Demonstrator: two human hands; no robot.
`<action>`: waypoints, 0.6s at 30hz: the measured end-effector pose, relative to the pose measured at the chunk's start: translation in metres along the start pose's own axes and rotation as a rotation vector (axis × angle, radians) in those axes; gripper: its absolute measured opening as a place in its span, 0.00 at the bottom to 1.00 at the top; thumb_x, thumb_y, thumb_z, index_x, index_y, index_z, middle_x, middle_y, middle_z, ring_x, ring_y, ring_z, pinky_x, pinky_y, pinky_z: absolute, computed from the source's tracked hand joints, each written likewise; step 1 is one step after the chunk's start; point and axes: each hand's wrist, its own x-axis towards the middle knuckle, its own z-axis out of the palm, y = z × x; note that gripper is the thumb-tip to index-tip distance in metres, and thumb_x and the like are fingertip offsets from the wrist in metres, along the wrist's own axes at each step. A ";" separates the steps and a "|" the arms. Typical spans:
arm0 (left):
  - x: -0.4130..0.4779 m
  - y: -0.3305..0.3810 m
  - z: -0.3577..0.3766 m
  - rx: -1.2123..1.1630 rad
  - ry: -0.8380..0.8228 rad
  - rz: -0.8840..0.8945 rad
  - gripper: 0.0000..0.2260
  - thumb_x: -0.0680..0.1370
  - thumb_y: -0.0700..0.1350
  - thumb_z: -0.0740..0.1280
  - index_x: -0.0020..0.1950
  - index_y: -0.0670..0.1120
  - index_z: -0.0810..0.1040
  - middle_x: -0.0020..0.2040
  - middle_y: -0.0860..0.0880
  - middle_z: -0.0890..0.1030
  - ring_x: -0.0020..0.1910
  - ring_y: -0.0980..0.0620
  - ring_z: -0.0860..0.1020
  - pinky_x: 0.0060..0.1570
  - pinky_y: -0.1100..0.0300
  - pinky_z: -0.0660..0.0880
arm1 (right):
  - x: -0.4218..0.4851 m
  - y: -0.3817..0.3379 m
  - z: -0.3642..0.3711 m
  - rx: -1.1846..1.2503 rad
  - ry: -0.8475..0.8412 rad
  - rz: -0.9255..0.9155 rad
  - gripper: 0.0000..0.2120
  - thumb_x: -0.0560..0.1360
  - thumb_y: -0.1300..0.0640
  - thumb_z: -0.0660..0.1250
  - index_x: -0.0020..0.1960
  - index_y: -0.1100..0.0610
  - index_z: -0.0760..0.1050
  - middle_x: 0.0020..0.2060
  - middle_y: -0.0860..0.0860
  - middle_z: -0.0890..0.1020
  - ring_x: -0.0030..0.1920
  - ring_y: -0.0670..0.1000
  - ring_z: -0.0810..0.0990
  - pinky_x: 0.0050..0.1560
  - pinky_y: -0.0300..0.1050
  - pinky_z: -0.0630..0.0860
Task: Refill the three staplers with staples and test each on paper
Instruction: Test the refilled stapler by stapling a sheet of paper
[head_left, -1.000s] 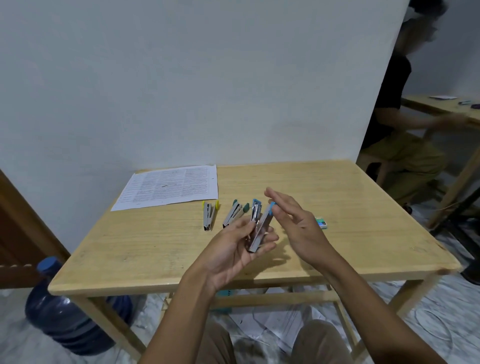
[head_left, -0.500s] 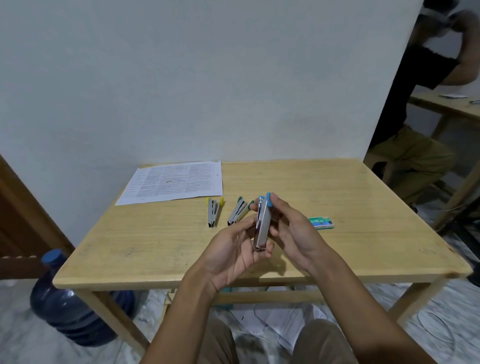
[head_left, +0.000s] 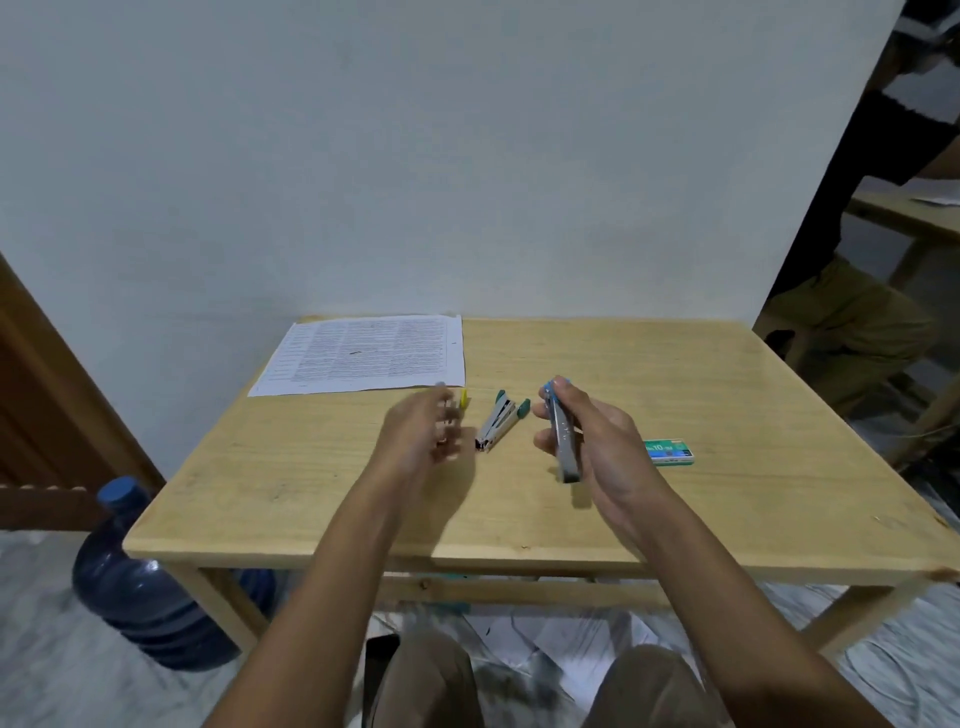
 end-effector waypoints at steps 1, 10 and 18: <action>0.015 0.003 -0.007 0.063 0.142 0.055 0.12 0.81 0.49 0.62 0.57 0.42 0.77 0.47 0.47 0.79 0.38 0.49 0.78 0.46 0.54 0.74 | 0.003 -0.002 0.000 -0.044 0.011 0.007 0.19 0.73 0.43 0.71 0.53 0.58 0.82 0.44 0.49 0.86 0.36 0.49 0.81 0.48 0.49 0.81; 0.116 -0.003 -0.063 1.203 0.261 0.151 0.31 0.77 0.60 0.60 0.77 0.47 0.60 0.77 0.43 0.60 0.77 0.41 0.55 0.72 0.41 0.56 | 0.031 -0.017 0.010 -0.162 0.002 -0.019 0.18 0.74 0.44 0.70 0.51 0.59 0.82 0.47 0.54 0.86 0.34 0.49 0.82 0.41 0.44 0.83; 0.115 -0.006 -0.070 1.536 0.256 0.217 0.38 0.72 0.74 0.54 0.73 0.51 0.66 0.73 0.46 0.65 0.72 0.41 0.62 0.67 0.40 0.58 | 0.045 -0.010 0.011 -0.145 0.018 -0.037 0.16 0.75 0.45 0.70 0.51 0.57 0.81 0.46 0.51 0.86 0.35 0.49 0.82 0.40 0.44 0.82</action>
